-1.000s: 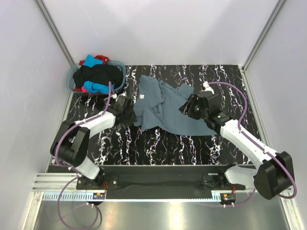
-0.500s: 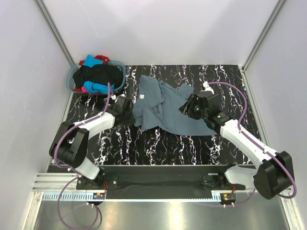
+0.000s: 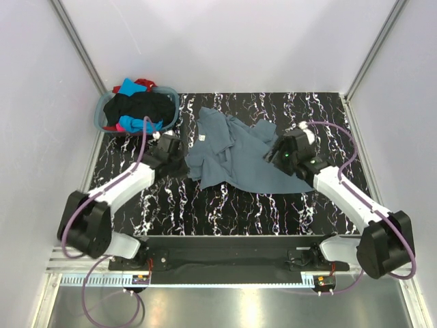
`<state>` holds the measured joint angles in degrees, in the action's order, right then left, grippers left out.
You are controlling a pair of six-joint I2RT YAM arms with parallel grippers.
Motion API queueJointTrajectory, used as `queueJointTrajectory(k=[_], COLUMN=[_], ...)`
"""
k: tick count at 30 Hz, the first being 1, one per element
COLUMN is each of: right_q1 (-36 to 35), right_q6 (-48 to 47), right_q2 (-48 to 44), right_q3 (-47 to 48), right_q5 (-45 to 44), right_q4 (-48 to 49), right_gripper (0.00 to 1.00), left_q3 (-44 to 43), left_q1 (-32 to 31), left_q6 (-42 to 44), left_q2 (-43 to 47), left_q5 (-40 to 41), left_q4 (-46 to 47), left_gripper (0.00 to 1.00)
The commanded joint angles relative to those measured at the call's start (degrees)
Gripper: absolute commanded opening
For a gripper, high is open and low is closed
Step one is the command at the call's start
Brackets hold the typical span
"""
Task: Fold and stack the t-shirts
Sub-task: Flatten the tshirt out
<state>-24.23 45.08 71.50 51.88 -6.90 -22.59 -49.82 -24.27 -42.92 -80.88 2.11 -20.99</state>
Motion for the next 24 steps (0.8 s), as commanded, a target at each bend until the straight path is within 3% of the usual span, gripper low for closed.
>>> queueJointTrajectory(k=[1,2,9,17,24], right_q1=[8.4,13.6,31.4,35.0,36.0], right_q6=[6.1,8.2,13.6,11.2,12.5], right_q2=[1.2,1.0,-0.5,10.5,13.0], right_q3=[1.4,0.9,-4.6,-2.9,-5.5], right_q5=[-3.9,-3.1,-0.8,-0.1,-2.9], right_q4=[-9.8,-10.7,-17.7,-17.5,-12.2], right_gripper=[0.70,0.70,0.65,0.53,0.52], left_q3=[-6.7,-7.6,-10.7,-9.9,-8.5], left_q1=[0.0,0.0,0.3,0.2,0.2], left_q6=[4.4,5.3,10.0,9.1,9.3], left_q2=[9.0,12.1,21.7,23.0,23.8], left_q5=[3.0,4.1,8.0,1.9,3.0], left_q4=[-5.4,-6.5,-12.4,-11.5,-10.7], left_gripper=[0.00,0.00,0.00,0.00,0.00])
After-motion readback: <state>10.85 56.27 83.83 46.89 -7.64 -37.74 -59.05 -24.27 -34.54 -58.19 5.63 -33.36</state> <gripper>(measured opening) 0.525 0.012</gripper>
